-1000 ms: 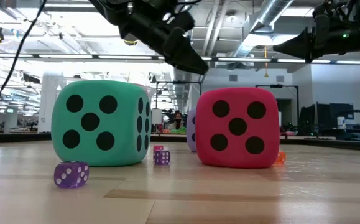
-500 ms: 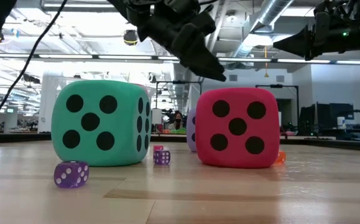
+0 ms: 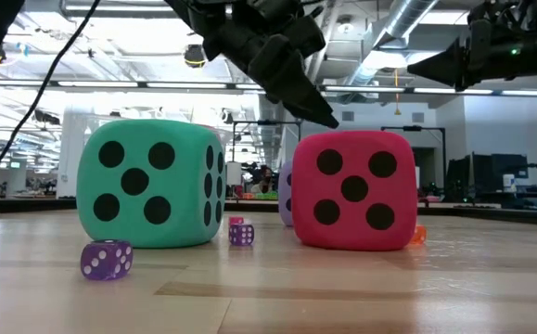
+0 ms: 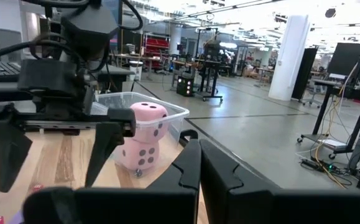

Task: Pick & Place Dice
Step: Put the large purple dice into the transparent container

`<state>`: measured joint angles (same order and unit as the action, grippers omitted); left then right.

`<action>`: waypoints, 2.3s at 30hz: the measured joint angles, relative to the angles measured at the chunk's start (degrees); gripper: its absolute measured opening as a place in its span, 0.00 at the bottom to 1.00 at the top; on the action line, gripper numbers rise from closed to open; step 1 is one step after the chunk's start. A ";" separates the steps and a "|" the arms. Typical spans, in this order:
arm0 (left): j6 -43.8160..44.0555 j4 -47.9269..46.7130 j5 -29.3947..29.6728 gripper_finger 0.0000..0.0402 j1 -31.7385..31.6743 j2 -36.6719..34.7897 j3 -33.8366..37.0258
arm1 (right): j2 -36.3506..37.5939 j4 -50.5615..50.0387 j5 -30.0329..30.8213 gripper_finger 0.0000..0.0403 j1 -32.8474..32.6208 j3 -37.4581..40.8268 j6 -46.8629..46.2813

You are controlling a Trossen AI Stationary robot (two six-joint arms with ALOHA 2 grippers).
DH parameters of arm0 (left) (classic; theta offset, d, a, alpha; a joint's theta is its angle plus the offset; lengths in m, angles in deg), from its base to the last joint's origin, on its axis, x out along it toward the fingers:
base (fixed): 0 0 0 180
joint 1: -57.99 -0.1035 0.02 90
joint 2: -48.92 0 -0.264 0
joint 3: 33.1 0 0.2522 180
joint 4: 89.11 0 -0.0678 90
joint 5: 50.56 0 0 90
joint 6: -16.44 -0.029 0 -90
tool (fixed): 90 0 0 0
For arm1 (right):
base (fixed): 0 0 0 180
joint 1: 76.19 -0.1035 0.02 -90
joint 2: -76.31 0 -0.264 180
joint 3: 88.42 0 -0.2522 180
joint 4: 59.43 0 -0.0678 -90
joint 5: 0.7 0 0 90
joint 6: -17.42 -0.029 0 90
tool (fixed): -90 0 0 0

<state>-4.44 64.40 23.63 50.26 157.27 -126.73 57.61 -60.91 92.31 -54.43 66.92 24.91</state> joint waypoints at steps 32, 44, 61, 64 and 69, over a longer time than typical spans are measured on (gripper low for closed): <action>3.76 3.72 3.93 0.99 1.01 3.72 5.59 | -0.03 -2.03 -0.17 0.00 -0.16 0.00 -3.45; 2.50 5.21 10.14 0.99 0.92 -0.14 5.95 | -0.03 -2.03 -0.17 0.00 -0.41 0.00 -3.48; 4.65 3.08 10.45 0.99 2.23 0.75 5.91 | -0.04 -2.03 -0.17 0.00 -0.48 0.00 -3.54; 4.81 2.44 10.46 0.99 2.19 0.79 5.91 | -0.04 -2.03 -0.17 0.00 -0.48 0.00 -3.65; 4.83 1.79 10.42 0.99 2.20 0.79 5.89 | -0.04 -2.03 -0.17 0.00 -0.48 0.00 -3.63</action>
<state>0.39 66.19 34.06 52.46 158.06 -120.84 57.57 -62.95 92.13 -54.91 66.92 21.28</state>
